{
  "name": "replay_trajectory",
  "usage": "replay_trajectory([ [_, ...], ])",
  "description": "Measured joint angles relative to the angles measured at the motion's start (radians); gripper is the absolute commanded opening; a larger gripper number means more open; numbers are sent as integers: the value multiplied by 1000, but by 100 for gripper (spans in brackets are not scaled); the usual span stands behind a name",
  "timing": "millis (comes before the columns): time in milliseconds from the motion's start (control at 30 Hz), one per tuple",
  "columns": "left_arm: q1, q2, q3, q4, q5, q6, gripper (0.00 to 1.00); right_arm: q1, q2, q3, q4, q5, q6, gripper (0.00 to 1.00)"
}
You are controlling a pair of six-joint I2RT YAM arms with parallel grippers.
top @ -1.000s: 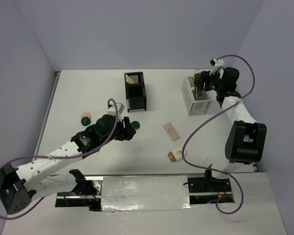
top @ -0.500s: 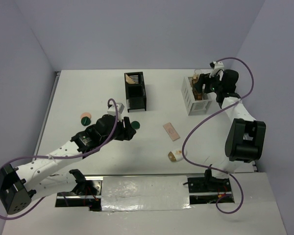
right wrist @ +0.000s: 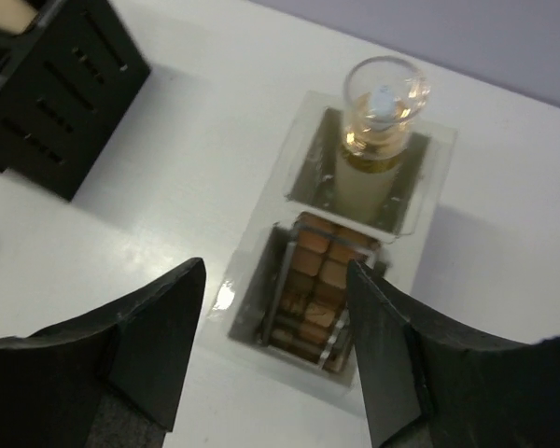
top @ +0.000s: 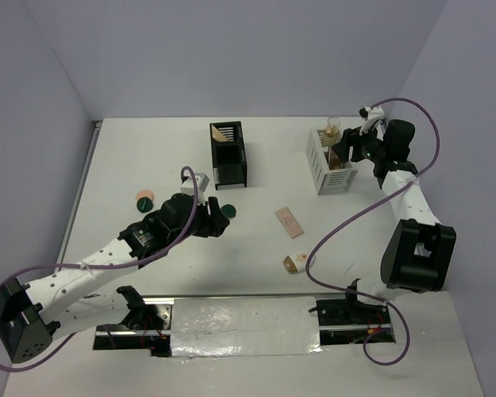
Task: Organize the makeup
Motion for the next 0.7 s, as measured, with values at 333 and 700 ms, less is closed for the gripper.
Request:
replay_trajectory([
  [333, 0, -40, -17, 16, -6, -6, 65, 232, -46, 134, -562, -42, -307, 75],
  [700, 5, -205, -77, -84, -157, -109, 99, 545, 28, -8, -694, 319, -89, 95],
])
